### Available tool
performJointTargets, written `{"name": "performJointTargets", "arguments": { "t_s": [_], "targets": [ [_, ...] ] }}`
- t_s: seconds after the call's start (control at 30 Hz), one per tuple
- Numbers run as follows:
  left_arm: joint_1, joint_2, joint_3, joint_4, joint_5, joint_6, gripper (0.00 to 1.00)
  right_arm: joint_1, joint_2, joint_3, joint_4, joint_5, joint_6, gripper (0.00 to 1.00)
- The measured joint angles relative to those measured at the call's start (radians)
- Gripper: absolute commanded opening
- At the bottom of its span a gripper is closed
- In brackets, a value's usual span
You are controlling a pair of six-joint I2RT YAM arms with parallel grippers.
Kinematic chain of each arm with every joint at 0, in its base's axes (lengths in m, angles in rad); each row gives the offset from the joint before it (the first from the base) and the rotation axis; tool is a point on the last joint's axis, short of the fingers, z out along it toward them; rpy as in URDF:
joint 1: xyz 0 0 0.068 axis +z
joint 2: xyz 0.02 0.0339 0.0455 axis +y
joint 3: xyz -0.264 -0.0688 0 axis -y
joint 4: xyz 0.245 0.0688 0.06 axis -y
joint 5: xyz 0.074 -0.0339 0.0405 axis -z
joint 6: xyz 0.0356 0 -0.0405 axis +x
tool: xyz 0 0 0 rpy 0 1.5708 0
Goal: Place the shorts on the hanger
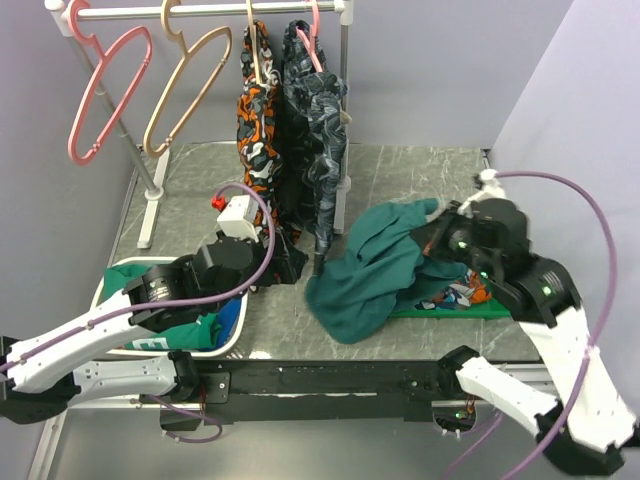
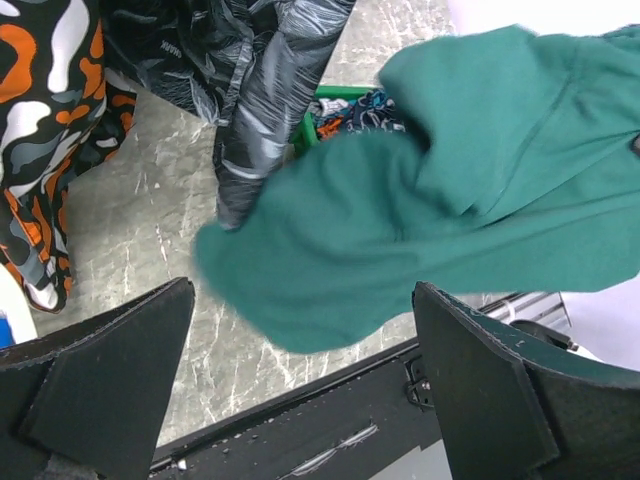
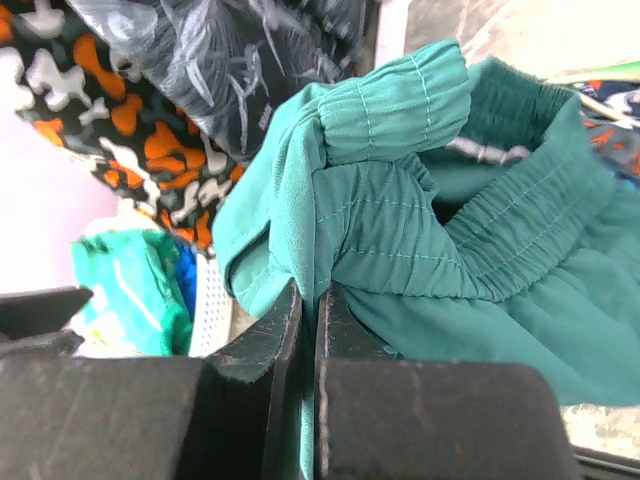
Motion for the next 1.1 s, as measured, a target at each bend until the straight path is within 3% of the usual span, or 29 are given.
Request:
{"name": "performJointTargets", "arguments": {
  "t_s": [0.2,0.3,0.33,0.4,0.43,0.57,0.73,0.93,1.0,1.1],
  "targets": [
    [0.087,0.003,-0.007,0.010,0.069,0.013,0.97,0.298,0.084,-0.007,0.048,0.154,-0.003,0.10],
    [0.124,0.002,-0.029,0.026,0.102,0.015,0.96,0.426,0.076,-0.093,0.143,0.207,0.012,0.28],
    [0.136,0.001,-0.040,0.029,0.113,0.015,0.97,0.454,0.071,-0.134,0.175,0.216,0.022,0.40],
    [0.156,0.002,-0.069,0.041,0.135,0.015,0.97,0.539,0.068,-0.249,0.262,0.241,0.037,0.55],
    [0.165,0.002,-0.087,0.049,0.149,0.015,0.96,0.580,0.070,-0.314,0.309,0.249,0.042,0.69],
    [0.180,0.013,-0.170,0.099,0.203,0.014,0.96,0.750,0.101,-0.517,0.397,0.286,0.056,0.91],
    [0.180,0.080,-0.252,0.166,0.264,0.014,0.99,0.814,0.023,-0.597,0.347,0.370,0.098,0.96],
    [0.180,0.227,-0.271,0.240,0.304,0.014,0.94,0.810,-0.161,-0.537,0.254,0.497,0.150,0.90],
    [0.182,0.269,-0.268,0.266,0.306,0.015,0.91,0.806,-0.147,-0.489,0.237,0.524,0.152,0.82],
    [0.190,0.331,-0.239,0.274,0.306,0.017,0.85,0.798,-0.064,-0.426,0.232,0.548,0.142,0.82]
  ]
}}
